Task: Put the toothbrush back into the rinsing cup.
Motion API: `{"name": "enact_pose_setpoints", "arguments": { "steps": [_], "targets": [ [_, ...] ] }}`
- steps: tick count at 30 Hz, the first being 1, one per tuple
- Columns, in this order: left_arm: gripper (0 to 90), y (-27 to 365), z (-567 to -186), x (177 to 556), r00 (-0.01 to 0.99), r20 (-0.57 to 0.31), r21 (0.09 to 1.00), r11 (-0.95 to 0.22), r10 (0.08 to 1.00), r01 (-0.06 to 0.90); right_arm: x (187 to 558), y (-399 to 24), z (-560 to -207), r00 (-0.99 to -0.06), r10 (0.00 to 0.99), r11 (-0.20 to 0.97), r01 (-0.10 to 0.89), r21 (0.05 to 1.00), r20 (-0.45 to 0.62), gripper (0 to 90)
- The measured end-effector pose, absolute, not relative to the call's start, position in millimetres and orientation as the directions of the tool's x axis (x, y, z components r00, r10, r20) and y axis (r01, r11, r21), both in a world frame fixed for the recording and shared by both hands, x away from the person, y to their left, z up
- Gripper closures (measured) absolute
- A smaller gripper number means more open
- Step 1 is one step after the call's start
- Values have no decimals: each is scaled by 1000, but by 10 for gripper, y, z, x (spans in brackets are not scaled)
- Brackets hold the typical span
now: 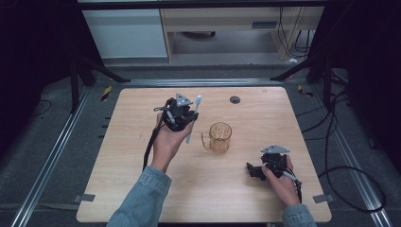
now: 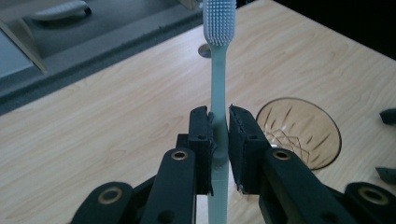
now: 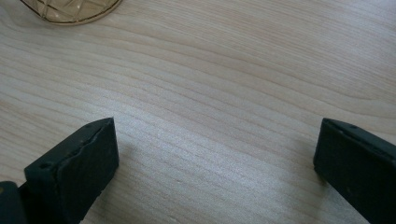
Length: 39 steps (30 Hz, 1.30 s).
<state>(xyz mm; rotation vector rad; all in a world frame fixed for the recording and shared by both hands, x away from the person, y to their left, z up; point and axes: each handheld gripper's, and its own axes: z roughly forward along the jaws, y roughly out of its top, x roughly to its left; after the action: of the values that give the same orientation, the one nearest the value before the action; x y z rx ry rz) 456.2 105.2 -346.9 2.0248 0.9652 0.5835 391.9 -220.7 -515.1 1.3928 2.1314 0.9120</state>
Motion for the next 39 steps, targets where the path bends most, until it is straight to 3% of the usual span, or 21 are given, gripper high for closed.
{"name": "enact_pose_setpoints", "arguments": {
  "steps": [24, 39],
  "targets": [
    [792, 959, -3410, 4441, 541, 86, 939, -249, 837, 237, 3919, -2208, -5152, -401, 916, 279, 630, 724, -4, 4],
    [791, 907, -3445, 4366, 525, 94, 965, -206, 846, 160, 3918, -2207, -5151, -402, 916, 279, 631, 724, -3, 4]
  ]
}}
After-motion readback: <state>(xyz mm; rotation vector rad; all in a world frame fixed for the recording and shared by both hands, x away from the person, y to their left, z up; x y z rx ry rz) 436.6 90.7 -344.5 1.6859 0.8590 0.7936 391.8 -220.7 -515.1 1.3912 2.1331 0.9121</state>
